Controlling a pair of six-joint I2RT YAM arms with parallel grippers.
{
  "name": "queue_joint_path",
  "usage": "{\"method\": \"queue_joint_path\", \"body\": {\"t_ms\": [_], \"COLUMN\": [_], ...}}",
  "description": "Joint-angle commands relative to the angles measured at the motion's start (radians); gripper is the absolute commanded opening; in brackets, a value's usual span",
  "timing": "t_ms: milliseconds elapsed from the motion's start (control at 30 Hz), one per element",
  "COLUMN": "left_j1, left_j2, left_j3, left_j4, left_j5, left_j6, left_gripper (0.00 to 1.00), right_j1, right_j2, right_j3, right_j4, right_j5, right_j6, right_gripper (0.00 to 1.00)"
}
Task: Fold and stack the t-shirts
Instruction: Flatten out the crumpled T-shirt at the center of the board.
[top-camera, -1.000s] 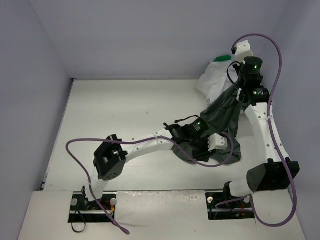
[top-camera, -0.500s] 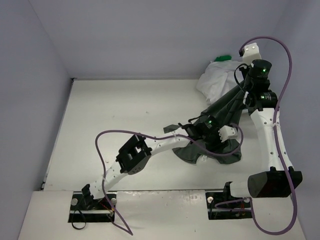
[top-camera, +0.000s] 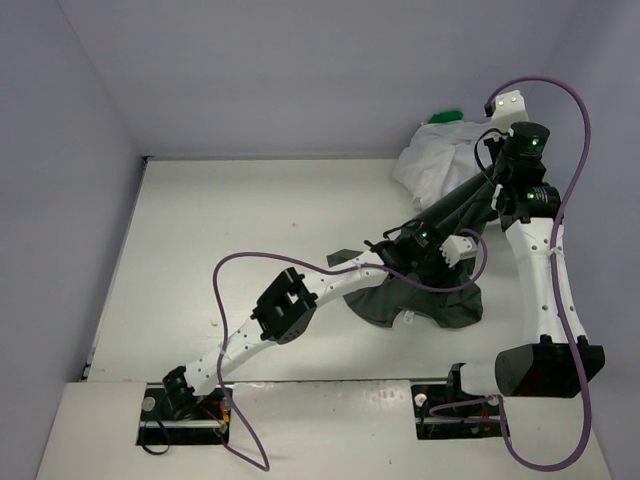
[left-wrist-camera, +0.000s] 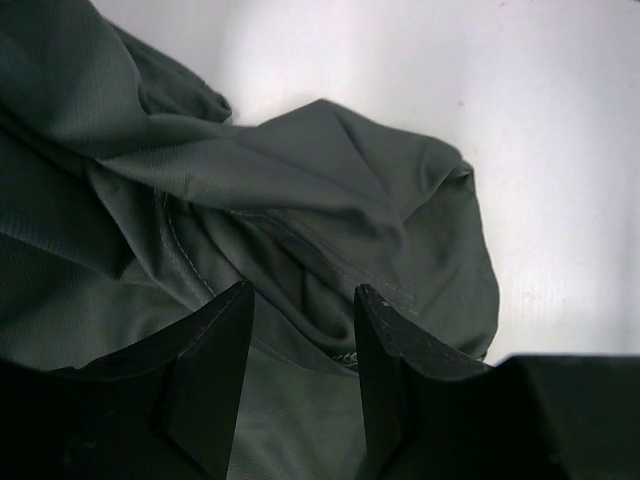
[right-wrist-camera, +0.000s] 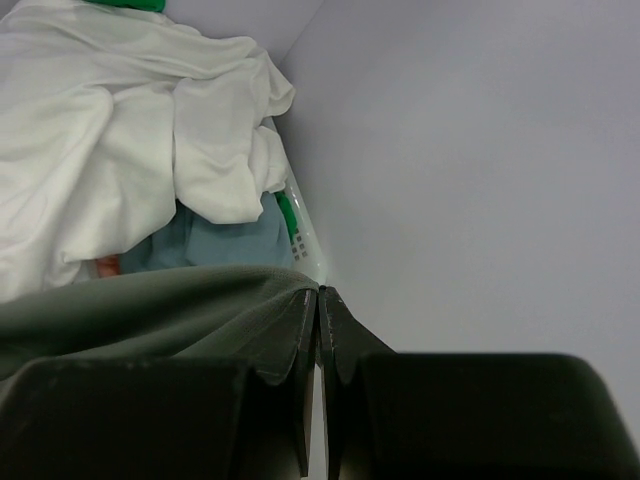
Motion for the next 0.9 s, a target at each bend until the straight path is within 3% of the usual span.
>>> {"method": "queue_joint_path", "body": {"t_ms": [0, 600, 633, 667, 800, 867], "left_j1": [0.005, -0.006, -0.009, -0.01, -0.013, -0.013], "left_j2": [-0.044, -0.035, -0.033, -0.032, -0.027, -0.033], "left_j3": [0.046, -0.055, -0.056, -0.057, -0.038, -0.034], "left_j4": [0.01, 0.002, 0.002, 0.002, -0.002, -0.008], "left_j5": [-0.016, 0.013, 0.016, 0.017, 0.022, 0.013], "left_j6": [-0.006, -0.058, -0.06, -0.06, -0.063, -0.057], "left_gripper": [0.4, 0.38, 0.36, 0.24, 0.02, 0.0], "right_j1": [0.0, -0.011, -0.012, -0.014, -0.014, -0.014], "right_j2": [-0.05, -0.056, -0.056, -0.058, -0.059, -0.058], "right_j3": [-0.007, -0.044, -0.045, -0.048, -0.053, -0.056], "right_j4": [0.056, 0.062, 0.065, 0.065, 0.068, 0.07], "right_j5": [-0.013, -0.034, -0.036, -0.037, -0.041, -0.042], "right_j6": [0.017, 0.018, 0.018, 0.018, 0.021, 0.023], "right_gripper": [0.0, 0.0, 0.0, 0.0, 0.0, 0.0]}}
